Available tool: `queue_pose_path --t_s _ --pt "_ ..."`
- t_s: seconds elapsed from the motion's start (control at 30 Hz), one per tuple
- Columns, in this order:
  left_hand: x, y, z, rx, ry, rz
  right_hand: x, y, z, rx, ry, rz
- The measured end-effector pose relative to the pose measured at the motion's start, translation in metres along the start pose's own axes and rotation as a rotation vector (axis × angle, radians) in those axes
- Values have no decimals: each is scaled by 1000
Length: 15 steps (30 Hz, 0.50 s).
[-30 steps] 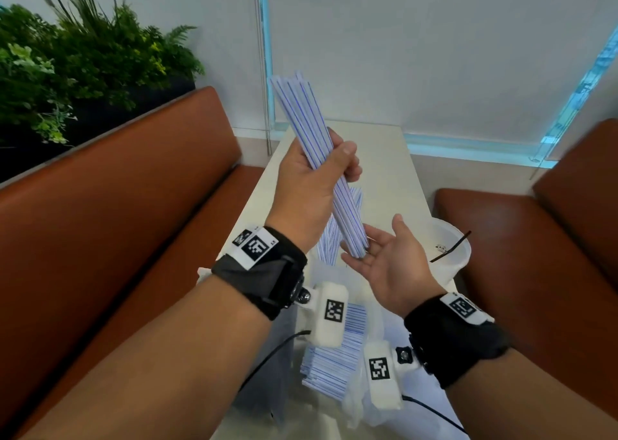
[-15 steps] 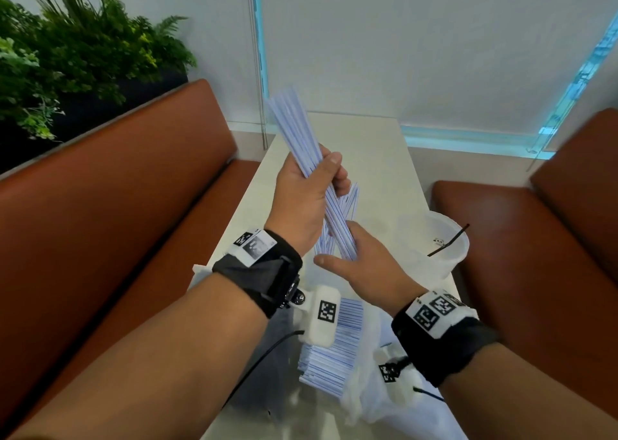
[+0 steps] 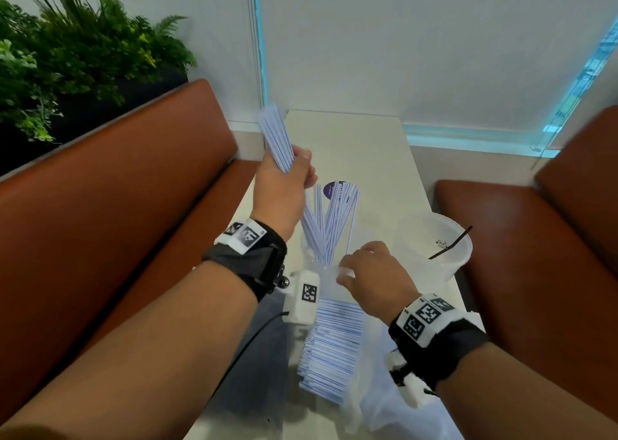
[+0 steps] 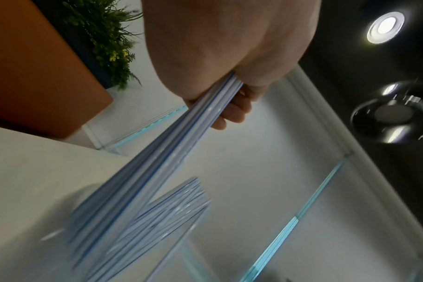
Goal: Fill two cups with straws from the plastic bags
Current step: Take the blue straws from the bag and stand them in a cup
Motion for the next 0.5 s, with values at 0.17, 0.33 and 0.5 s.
queue_pose_path --t_s 0.17,0.33,0.5 --pt "-9 55 16 464 -3 93 7 -6 -14 33 7 81" --pt "-6 83 7 687 249 225 10 -9 -20 16 -14 127" --pt "-8 90 16 732 407 376 5 -6 -12 -34 -46 213"
Point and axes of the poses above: each hand's wrist, its own x-axis towards the middle knuckle, its own z-axis out of the back of the hand, y = z × x, the point moved 3 cm from there along x, towards the middle knuckle, and after that the axes turned 4 degrees about -x, right-handed, at the moved point
